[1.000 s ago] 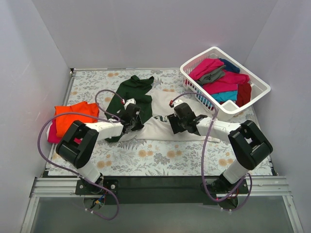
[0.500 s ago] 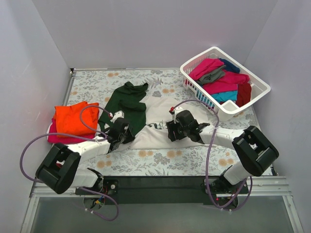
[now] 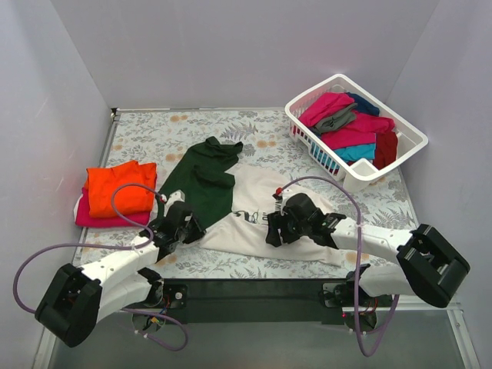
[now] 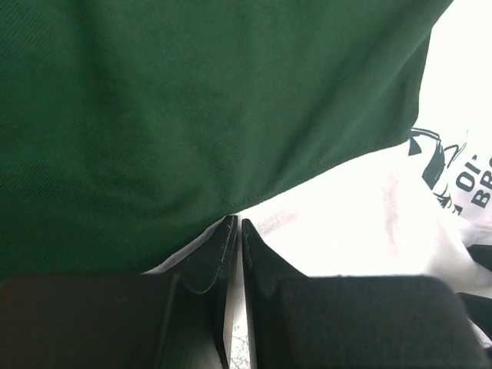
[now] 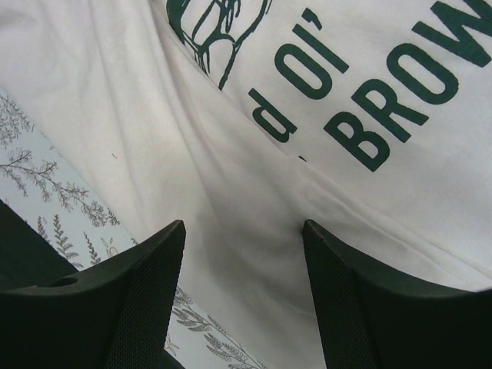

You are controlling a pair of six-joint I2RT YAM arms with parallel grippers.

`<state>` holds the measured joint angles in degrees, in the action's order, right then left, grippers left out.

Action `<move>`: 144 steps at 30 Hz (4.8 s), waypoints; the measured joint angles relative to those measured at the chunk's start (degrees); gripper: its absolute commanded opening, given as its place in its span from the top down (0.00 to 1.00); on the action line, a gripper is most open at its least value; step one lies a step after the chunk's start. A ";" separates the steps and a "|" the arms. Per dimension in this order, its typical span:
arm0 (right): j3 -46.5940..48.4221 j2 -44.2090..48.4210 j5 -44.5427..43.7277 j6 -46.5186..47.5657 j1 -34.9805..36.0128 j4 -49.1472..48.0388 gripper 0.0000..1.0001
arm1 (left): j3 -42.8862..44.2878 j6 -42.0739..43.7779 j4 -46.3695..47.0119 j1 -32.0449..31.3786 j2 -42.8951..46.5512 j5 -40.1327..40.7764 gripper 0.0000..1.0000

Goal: Fold and stack the t-shirts
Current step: Fold the tshirt

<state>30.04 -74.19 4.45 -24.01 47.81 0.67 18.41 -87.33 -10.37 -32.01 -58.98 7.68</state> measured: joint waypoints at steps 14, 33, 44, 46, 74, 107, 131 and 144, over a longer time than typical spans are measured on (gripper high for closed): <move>-0.90 11.32 0.04 -0.94 0.22 10.60 0.38 | 10.80 1.29 -9.16 -0.74 4.33 -0.13 0.28; 7.58 12.63 -2.97 6.05 0.22 9.90 0.37 | 70.25 15.45 -1.60 14.40 -58.49 -3.98 0.19; 7.54 12.63 -1.25 6.14 0.22 8.07 0.37 | 79.82 17.05 -2.95 17.20 -67.38 -4.31 0.24; 7.52 12.63 -1.27 6.16 0.22 8.07 0.37 | 80.02 17.09 -2.89 17.55 -67.89 -4.85 0.29; 6.54 12.98 -4.92 6.64 0.20 7.76 0.36 | 66.07 15.82 1.77 17.53 -59.65 -11.06 1.00; 7.50 10.95 -18.86 10.51 -33.68 8.59 0.30 | 12.63 7.54 6.80 13.46 1.14 -5.11 0.74; -2.82 10.95 -5.27 10.43 -39.60 4.92 0.38 | 4.42 5.25 12.50 12.76 -3.91 -6.05 0.27; 2.95 10.05 -10.82 10.75 -31.76 5.01 0.34 | 8.85 6.36 12.09 12.76 -11.91 -1.42 0.26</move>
<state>32.99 -64.14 -6.37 -13.26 16.05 5.67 27.27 -80.97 1.72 -19.25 -70.89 6.26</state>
